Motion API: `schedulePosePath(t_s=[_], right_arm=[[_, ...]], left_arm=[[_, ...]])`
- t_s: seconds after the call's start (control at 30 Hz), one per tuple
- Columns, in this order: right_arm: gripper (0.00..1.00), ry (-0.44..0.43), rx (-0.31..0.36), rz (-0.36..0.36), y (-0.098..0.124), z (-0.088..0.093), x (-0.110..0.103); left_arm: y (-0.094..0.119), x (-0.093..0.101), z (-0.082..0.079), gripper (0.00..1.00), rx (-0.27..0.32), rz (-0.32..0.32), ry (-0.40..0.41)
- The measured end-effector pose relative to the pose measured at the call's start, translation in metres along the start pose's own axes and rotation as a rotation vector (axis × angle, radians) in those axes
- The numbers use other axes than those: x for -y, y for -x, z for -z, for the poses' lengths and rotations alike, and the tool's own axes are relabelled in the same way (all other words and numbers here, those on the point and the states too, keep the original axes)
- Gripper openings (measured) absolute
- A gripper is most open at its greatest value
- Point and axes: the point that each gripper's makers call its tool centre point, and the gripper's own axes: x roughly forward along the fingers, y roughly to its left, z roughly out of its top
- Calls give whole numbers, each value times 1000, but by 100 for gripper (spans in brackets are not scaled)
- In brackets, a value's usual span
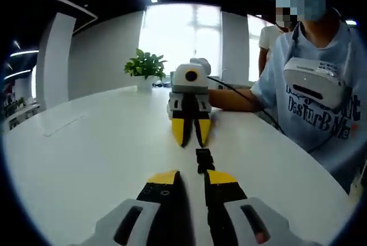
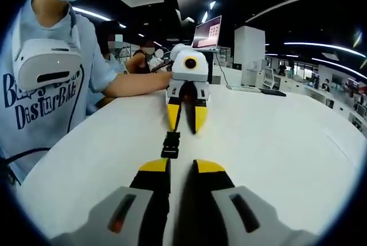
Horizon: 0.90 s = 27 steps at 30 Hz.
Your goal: Snap the two parts of the plastic buckle together until the buckle closes and remains connected.
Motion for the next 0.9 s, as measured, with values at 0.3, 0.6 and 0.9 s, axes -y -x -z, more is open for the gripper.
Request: schedulePosePath(t_s=[0.3, 0.6, 0.9], right_arm=[[9, 20, -3, -13, 1, 0, -7], [5, 22, -7, -39, 1, -1, -14], [3, 30, -12, -36, 0, -1, -15]], left_arm=[[3, 10, 2, 2, -14, 34, 11], [1, 16, 2, 0, -22, 61, 21], [-3, 19, 1, 0, -21, 58, 1]])
